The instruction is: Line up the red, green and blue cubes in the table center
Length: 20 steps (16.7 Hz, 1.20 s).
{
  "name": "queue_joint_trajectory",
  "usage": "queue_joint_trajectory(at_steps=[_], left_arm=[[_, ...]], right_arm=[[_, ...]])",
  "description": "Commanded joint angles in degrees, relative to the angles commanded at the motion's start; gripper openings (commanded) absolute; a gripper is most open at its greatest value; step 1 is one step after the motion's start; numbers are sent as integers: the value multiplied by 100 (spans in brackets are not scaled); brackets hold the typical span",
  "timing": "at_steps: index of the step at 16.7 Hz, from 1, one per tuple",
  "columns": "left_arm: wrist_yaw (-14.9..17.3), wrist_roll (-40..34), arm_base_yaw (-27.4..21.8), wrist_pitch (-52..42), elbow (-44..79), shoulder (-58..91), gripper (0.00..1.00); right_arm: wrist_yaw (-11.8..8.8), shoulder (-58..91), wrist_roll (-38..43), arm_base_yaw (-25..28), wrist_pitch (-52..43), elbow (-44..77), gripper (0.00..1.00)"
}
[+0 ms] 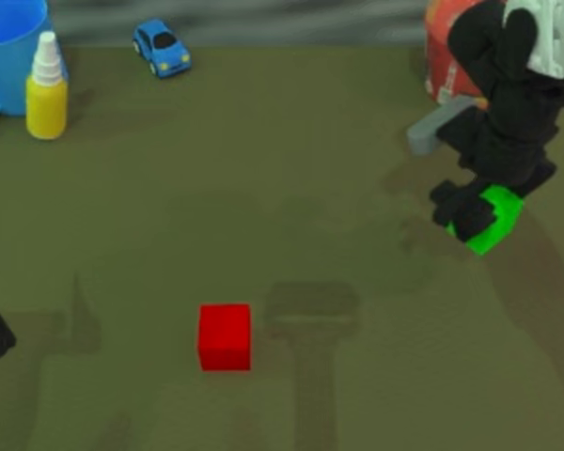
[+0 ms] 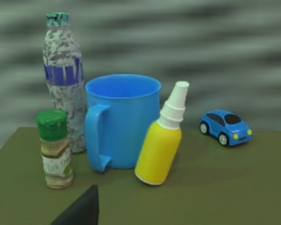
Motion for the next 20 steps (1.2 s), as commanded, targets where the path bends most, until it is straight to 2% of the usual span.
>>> queue_joint_trajectory(at_steps=[4, 7, 10, 17, 20], left_arm=[[0, 0, 0, 0, 0, 0, 100], [0, 0, 0, 0, 0, 0, 100], [0, 0, 0, 0, 0, 0, 100], [0, 0, 0, 0, 0, 0, 100], [0, 0, 0, 0, 0, 0, 100]], right_arm=[[-1, 50, 207, 79, -16, 33, 0], [1, 108, 940, 413, -96, 146, 0], [1, 139, 2116, 891, -196, 232, 0], [-13, 110, 5523, 2195, -422, 325, 0], [-6, -2, 6441, 2601, -426, 331, 0]])
